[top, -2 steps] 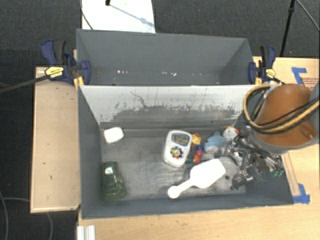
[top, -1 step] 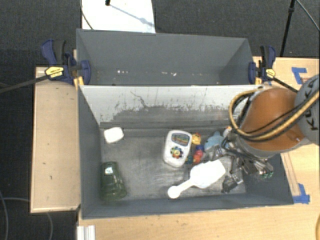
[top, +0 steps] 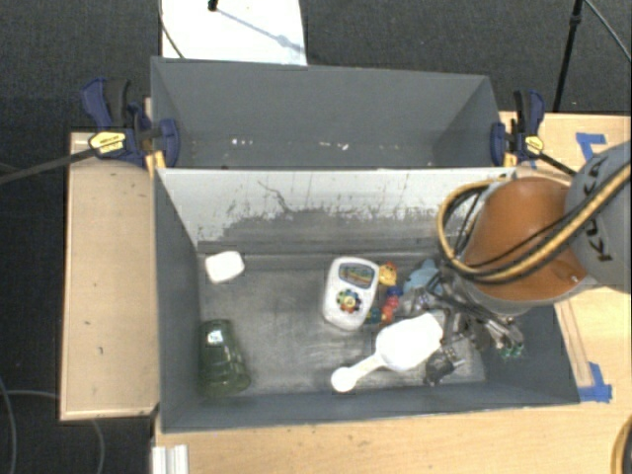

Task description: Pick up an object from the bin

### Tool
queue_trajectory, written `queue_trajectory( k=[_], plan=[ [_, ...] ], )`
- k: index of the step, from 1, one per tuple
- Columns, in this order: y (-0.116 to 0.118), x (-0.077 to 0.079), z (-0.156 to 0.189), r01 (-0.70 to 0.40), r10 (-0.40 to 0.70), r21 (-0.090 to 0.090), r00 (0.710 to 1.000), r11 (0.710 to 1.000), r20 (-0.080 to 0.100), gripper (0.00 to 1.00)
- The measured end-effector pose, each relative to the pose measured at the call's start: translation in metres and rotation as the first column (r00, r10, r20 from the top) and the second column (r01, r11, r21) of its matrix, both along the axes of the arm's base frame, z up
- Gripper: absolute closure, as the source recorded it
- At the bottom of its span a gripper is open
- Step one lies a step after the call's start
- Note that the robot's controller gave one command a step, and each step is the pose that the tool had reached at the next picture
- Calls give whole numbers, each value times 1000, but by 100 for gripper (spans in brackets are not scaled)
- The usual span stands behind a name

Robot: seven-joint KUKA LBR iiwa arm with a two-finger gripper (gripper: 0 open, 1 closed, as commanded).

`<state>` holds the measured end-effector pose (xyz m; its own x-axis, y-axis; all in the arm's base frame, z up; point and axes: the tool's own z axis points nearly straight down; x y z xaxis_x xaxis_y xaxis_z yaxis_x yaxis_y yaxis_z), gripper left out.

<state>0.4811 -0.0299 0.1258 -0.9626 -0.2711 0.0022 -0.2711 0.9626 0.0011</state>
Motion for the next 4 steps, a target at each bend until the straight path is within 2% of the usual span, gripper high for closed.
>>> queue_trajectory(
  k=[1,2,4],
  plan=[
    [9,2,-52,-292,292,-7,956,957,27,0],
    [15,6,-49,-198,199,-4,980,980,27,100],
    [15,6,-45,-199,199,-3,980,980,26,100]
  ],
)
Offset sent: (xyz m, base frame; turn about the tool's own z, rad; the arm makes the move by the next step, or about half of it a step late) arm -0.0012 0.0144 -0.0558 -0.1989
